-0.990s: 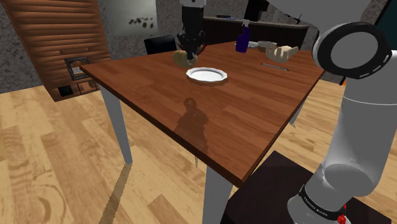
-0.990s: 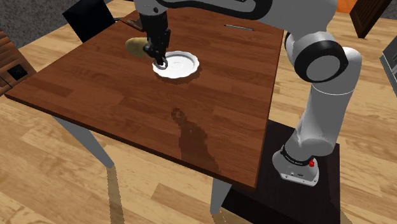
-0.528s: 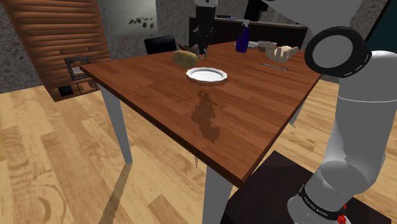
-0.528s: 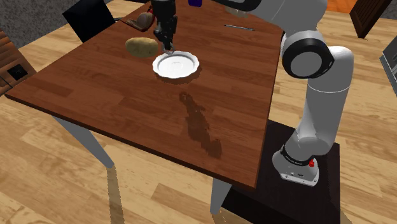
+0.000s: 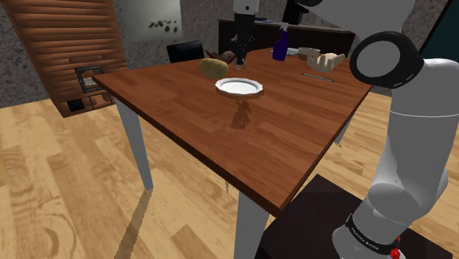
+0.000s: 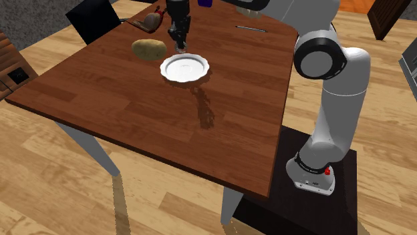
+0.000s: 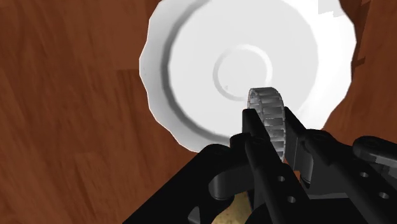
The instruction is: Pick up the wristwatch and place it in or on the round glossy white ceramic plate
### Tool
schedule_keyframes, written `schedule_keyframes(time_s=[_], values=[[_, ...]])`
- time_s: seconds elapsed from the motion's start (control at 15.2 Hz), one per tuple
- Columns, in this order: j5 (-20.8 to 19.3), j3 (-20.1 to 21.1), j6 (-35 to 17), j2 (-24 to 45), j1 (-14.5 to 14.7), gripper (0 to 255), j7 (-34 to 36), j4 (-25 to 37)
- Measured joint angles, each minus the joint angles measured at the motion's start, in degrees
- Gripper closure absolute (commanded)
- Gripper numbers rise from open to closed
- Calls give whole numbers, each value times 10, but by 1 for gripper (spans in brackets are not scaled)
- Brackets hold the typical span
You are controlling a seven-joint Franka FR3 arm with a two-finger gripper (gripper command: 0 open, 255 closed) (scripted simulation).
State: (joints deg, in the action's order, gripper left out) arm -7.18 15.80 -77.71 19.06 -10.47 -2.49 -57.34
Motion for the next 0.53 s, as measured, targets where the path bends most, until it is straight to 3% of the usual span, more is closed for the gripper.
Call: schedule_keyframes(time_s=[0.53], values=[[15,-1,-90,-48,-17,255,-2,-137]])
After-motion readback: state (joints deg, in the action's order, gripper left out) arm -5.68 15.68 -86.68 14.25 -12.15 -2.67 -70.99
